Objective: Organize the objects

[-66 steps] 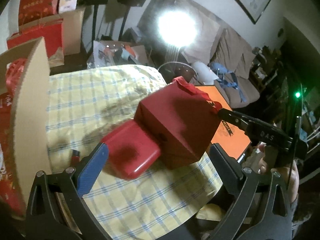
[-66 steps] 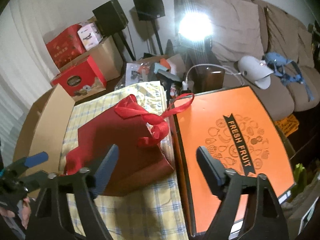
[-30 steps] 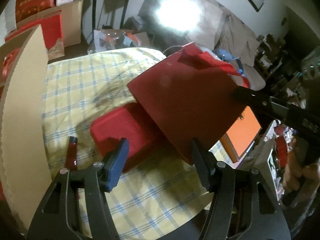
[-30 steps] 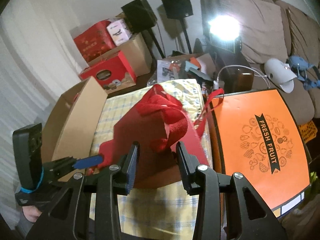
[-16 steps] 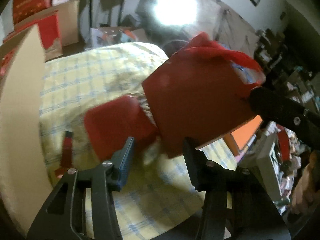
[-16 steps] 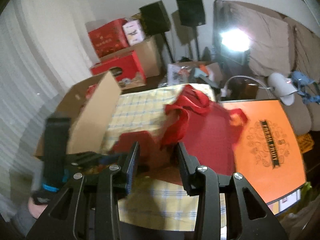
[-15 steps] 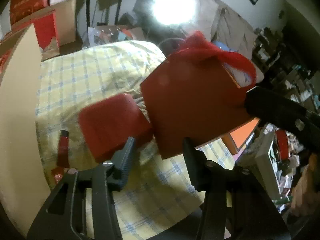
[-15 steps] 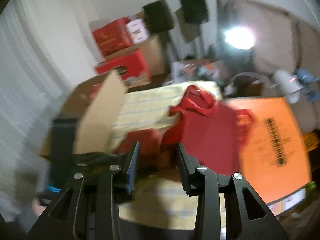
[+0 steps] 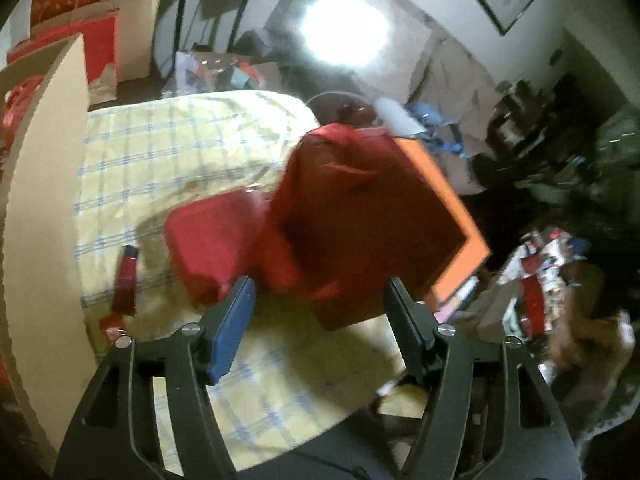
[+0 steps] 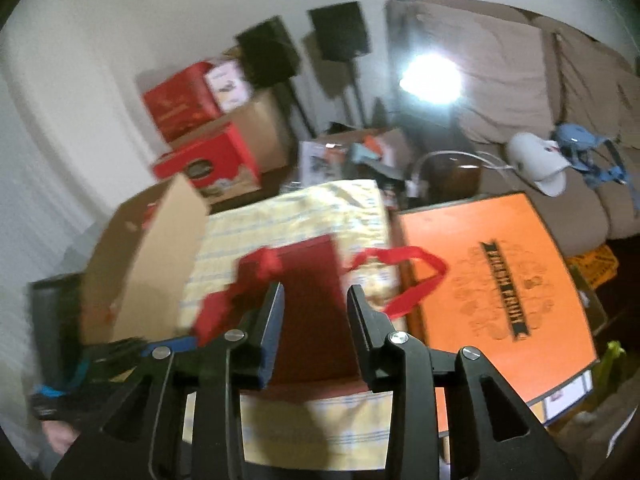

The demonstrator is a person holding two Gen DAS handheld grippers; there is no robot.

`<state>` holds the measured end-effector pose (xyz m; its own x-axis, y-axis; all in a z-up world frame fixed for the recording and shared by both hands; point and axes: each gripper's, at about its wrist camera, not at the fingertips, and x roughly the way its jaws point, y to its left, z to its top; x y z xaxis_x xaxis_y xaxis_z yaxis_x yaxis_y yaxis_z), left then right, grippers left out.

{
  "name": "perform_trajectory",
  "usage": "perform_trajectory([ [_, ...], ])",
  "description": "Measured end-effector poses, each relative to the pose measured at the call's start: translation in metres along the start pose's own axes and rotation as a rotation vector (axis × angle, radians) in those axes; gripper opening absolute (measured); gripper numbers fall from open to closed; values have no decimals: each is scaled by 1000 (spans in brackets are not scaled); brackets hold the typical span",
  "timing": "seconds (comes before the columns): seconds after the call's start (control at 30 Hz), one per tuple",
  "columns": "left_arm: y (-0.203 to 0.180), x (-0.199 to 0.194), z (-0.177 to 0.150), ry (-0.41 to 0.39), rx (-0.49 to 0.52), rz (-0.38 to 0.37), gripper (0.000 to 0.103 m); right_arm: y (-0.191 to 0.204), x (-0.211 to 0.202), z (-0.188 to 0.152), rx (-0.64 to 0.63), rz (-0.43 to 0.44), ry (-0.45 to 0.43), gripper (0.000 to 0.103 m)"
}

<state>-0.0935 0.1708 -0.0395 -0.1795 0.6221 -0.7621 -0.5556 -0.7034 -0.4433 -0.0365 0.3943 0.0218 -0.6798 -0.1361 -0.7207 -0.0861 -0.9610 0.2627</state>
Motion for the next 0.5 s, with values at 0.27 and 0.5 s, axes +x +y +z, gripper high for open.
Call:
perform_trajectory([
  [0.27,-22,13,6,15,20,-18,59,-26,19,-11,73,36,71,34],
  [0.5,-27,24,13,23,7,-61,42,-29,25,-23,102,108,114,19],
])
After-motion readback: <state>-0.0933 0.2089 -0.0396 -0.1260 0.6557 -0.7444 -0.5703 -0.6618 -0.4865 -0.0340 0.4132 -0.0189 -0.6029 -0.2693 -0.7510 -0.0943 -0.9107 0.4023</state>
